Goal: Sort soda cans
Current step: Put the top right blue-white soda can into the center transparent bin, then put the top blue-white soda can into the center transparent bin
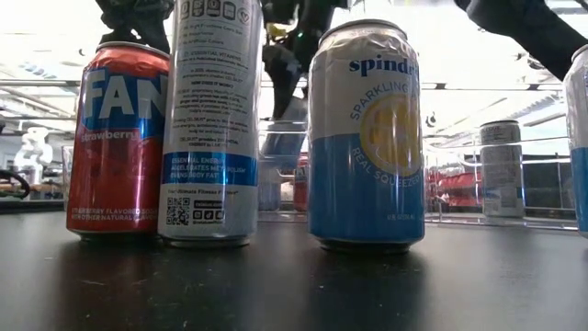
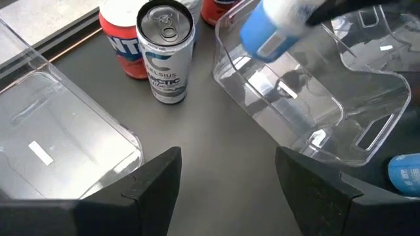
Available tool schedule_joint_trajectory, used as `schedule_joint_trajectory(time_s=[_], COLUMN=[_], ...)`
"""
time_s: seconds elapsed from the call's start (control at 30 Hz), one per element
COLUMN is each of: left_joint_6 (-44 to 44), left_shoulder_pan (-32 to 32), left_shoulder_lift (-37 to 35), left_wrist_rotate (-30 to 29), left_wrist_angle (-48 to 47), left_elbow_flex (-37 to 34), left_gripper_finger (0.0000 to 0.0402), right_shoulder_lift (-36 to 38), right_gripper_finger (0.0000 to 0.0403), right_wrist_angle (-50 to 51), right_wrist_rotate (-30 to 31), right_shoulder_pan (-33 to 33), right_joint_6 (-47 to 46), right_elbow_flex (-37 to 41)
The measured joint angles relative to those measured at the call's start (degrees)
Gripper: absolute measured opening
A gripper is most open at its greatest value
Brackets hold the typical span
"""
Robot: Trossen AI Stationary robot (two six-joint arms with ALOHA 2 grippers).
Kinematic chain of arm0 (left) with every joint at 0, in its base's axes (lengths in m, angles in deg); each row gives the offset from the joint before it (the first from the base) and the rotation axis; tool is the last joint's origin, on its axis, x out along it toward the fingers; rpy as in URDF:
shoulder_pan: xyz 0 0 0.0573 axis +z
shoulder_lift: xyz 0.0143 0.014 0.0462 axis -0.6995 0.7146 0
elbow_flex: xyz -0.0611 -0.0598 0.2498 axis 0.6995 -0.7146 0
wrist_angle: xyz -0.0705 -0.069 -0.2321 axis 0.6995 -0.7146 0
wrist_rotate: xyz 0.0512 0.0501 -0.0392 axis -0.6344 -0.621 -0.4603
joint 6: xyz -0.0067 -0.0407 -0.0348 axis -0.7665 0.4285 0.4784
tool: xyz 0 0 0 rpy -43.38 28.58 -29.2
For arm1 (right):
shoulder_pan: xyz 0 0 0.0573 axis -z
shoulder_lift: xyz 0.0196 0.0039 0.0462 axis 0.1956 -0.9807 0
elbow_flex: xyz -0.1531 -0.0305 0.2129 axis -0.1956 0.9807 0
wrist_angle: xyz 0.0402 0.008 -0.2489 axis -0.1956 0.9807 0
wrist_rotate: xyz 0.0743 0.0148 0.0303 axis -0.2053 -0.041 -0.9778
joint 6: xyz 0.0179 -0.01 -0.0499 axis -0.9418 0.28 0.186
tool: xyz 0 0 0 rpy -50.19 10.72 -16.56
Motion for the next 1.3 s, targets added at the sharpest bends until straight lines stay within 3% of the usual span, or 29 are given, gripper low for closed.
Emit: schedule_joint_trajectory(time_s=[0.27, 0.53, 0.8, 1.3], left_joint_6=[0.07, 0.13, 0.11, -0.04], left_shoulder_pan=[0.0, 0.02, 0.02, 0.02], left_shoulder_lift=[0.0, 0.0, 0.0, -0.02], left_wrist_rotate=[0.21, 1.31, 1.66, 1.64], left_wrist_angle=[0.0, -0.02, -0.04, -0.07], left_elbow_flex=[0.0, 0.0, 0.0, 0.0], left_gripper_finger=[0.0258, 0.0258, 0.0258, 0.0258], right_shoulder_lift=[-5.2, -8.01, -7.75, -3.93], right_gripper_finger=[0.0286, 0.0304, 0.0344, 0.0349], right_wrist_angle=[-2.21, -5.07, -6.36, -3.64], right_wrist_rotate=[3.34, 1.97, 0.99, 1.17], right_shoulder_pan=[-0.04, 0.01, 0.01, 0.01], right_joint_6=[-0.01, 0.45, 0.43, 0.08], right_elbow_flex=[0.0, 0.0, 0.0, -2.38])
